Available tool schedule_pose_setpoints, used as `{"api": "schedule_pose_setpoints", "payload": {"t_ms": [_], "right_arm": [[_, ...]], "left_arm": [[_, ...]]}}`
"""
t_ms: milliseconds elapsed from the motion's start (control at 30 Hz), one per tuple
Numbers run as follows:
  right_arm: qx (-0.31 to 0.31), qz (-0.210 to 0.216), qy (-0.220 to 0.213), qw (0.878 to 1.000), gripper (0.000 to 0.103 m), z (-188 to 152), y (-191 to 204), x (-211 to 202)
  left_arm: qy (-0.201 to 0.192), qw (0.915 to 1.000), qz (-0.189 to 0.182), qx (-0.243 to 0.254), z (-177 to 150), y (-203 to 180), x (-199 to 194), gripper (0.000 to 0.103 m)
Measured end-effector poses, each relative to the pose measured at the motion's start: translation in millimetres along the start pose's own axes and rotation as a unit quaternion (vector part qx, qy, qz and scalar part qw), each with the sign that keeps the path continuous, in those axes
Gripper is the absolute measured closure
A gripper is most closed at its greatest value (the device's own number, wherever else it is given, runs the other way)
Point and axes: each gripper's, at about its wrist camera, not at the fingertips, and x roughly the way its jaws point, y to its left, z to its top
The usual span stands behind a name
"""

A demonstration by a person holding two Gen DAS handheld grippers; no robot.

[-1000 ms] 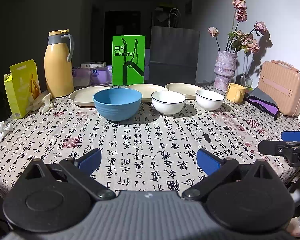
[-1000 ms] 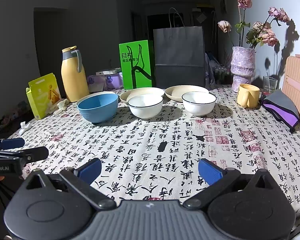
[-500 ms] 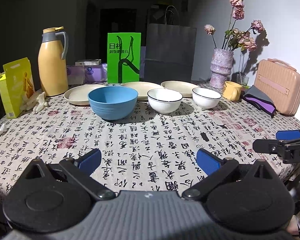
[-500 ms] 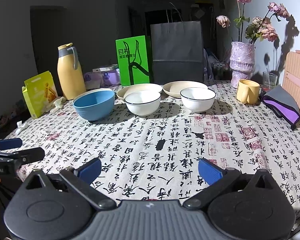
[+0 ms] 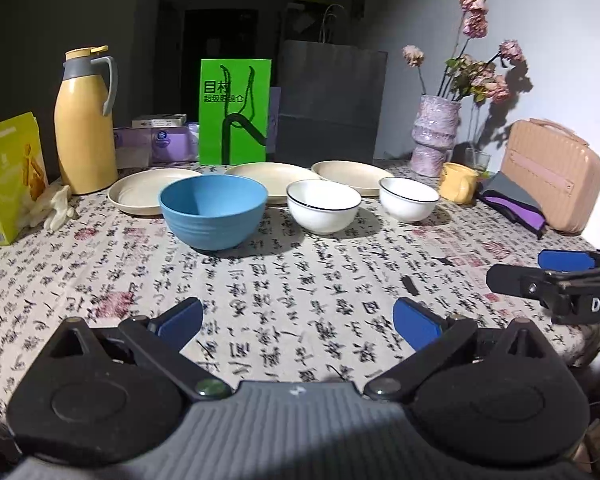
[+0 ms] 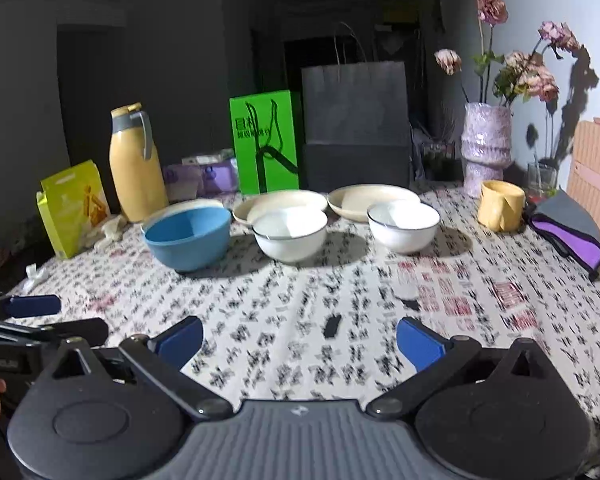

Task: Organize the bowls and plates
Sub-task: 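Move both grippers toward the cream plate beside the yellow thermos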

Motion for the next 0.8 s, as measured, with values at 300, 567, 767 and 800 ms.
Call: {"api": "schedule_pose_setpoints", "payload": {"t_ms": [300,567,767,800], "right_arm": [[-0.001,0.010,-0.014,1.000,0.000,19.5,13.4,23.5],[-0.018,0.036,0.000,0.999,0.000,31.4,30.0,45.8],[-0.020,0.035,0.004,0.999,0.000,36.5,29.7,53.9],[-0.018,0.033,0.005,0.999,0.000,37.5,29.1,55.6]], "left_arm": [[-0.011,0.9990,0.043,-0.009,20.6,7.9,0.7,0.000],[-0.002,0.9967,0.077,-0.026,25.9,11.4,3.5,0.000],[0.008,0.9965,0.076,-0.033,28.2,12.2,10.6,0.000],[0.009,0.9965,0.074,-0.037,28.6,13.5,12.0,0.000]]}}
